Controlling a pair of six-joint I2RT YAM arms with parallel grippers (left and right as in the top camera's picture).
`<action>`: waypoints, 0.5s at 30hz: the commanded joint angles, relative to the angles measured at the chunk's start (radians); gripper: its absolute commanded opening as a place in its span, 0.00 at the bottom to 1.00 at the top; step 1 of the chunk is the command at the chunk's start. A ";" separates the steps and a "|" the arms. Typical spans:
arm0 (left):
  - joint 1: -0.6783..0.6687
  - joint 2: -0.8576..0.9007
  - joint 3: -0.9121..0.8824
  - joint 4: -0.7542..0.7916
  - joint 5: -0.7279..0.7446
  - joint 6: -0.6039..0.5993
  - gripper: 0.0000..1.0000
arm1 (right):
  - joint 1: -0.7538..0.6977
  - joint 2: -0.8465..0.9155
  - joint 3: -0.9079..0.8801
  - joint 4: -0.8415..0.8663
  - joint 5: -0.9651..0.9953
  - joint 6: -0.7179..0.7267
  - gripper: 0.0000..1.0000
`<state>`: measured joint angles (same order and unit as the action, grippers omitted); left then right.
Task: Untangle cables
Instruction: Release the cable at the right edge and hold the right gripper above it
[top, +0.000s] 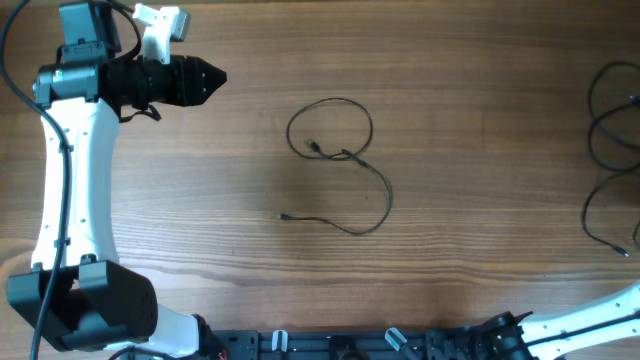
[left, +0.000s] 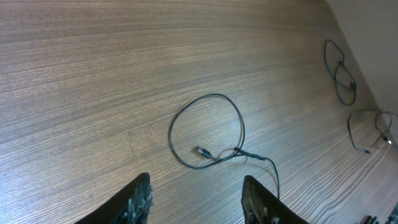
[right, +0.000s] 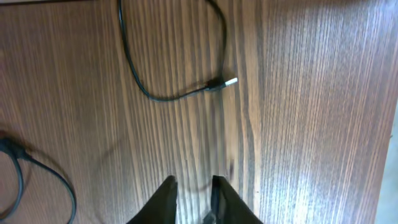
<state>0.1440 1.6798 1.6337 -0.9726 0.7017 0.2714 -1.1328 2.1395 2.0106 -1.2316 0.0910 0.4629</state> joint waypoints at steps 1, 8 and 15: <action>-0.003 0.003 0.016 0.003 0.019 0.005 0.48 | 0.013 0.015 -0.003 0.005 0.013 0.008 0.38; -0.003 0.003 0.016 0.003 0.019 0.006 0.48 | 0.024 0.015 -0.002 0.004 -0.025 -0.016 0.61; -0.003 0.003 0.016 0.005 0.018 0.013 0.52 | 0.108 -0.069 -0.002 -0.004 0.029 -0.015 1.00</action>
<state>0.1440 1.6798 1.6337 -0.9726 0.7040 0.2714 -1.0672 2.1387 2.0106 -1.2327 0.0875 0.4480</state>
